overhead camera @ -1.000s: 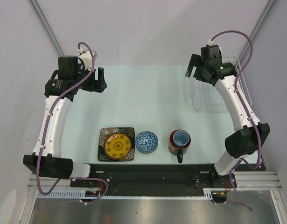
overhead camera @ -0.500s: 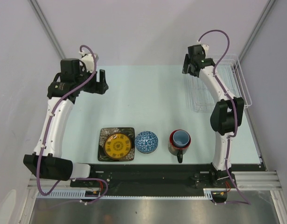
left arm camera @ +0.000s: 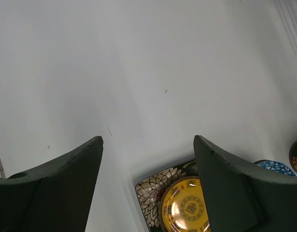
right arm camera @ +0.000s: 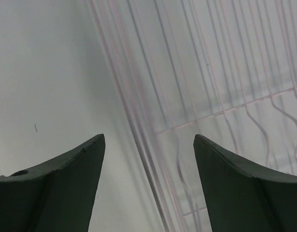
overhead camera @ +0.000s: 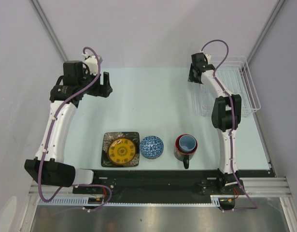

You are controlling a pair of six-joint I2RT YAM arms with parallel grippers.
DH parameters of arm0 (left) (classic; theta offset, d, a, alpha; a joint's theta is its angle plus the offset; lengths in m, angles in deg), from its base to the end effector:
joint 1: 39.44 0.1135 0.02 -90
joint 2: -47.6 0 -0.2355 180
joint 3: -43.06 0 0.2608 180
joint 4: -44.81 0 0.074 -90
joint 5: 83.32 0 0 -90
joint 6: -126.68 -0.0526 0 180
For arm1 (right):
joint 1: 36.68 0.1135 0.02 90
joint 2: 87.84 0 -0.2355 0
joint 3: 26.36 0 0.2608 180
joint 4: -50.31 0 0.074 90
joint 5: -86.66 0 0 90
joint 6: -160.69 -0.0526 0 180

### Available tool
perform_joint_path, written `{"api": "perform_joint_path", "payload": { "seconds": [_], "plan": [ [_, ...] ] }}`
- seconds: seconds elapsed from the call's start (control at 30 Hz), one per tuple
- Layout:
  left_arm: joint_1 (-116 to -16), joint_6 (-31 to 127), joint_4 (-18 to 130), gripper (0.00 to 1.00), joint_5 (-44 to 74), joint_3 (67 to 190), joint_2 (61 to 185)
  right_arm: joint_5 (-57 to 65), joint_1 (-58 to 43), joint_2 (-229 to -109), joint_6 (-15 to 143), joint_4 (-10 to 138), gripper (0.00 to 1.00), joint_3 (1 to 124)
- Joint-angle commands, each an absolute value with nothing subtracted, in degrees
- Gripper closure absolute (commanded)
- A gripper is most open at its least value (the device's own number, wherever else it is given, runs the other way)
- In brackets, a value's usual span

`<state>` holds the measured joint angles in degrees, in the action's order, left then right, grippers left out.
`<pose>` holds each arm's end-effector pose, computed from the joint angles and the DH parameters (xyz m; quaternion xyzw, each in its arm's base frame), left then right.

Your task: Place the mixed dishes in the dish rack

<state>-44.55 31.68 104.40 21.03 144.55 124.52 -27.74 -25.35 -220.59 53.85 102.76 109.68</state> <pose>0.3038 -0.0403 0.3796 0.1350 0.8716 -0.1112 0.4579 0.5141 0.0808 0.2092 0.1177 0.9114 -0.1091 0.3790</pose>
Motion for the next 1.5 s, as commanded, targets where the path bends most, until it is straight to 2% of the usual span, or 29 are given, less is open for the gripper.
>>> {"api": "perform_joint_path", "payload": {
  "seconds": [0.0, 0.17, 0.33, 0.37, 0.4, 0.47, 0.5, 0.57, 0.93, 1.07, 1.33, 1.43, 1.47],
  "plan": [
    [-44.37, 31.05, 102.23, 0.19, 21.09, 144.34, 123.80, -27.25, -24.38, -222.75, 54.52, 101.75, 0.25, 115.87],
    [-44.45, 30.79, 102.06, 0.19, 20.74, 144.25, 124.15, -27.51, -24.55, -225.56, 55.75, 101.40, 0.31, 119.13],
    [-44.45, 30.35, 101.62, 0.19, 19.69, 144.26, 124.24, -24.88, -25.43, -226.35, 56.89, 100.96, 0.53, 118.52],
    [-44.45, 30.09, 101.62, 0.19, 19.60, 144.17, 124.32, -24.27, -25.52, -226.09, 57.07, 100.70, 0.58, 118.08],
    [-44.45, 30.08, 101.53, 0.19, 19.34, 144.17, 124.32, -22.69, -25.35, -225.83, 57.24, 100.43, 0.69, 117.55],
    [-44.37, 30.08, 100.92, 0.19, 19.07, 143.73, 124.24, -21.54, -24.82, -225.30, 58.38, 99.65, 0.83, 115.62],
    [-44.45, 30.08, 100.83, 0.19, 19.07, 143.47, 124.06, -20.84, -24.47, -224.95, 58.65, 99.47, 0.94, 115.27],
    [-44.45, 30.09, 100.30, 0.19, 19.07, 142.94, 123.80, -20.57, -23.33, -224.77, 59.70, 99.29, 1.00, 114.47],
    [-44.45, 29.12, 99.16, 0.19, 17.49, 140.39, 120.90, -12.84, -13.05, -219.07, 67.34, 96.13, 1.00, 105.61],
    [-44.45, 29.38, 98.63, 0.19, 17.66, 139.42, 120.02, -4.95, -5.77, -215.46, 74.54, 94.46, 1.00, 101.29],
    [-44.45, 29.03, 97.84, 0.19, 16.70, 137.40, 118.52, 0.53, 3.83, -208.34, 87.47, 96.22, 1.00, 93.92],
    [-44.45, 29.03, 97.14, 0.19, 16.61, 136.61, 118.35, -1.58, 5.76, -205.62, 87.83, 95.60, 0.89, 91.80],
    [-44.45, 29.12, 96.70, 0.19, 16.96, 136.26, 118.35, -2.37, 5.94, -204.57, 87.74, 95.60, 0.79, 91.62]
  ]
}}
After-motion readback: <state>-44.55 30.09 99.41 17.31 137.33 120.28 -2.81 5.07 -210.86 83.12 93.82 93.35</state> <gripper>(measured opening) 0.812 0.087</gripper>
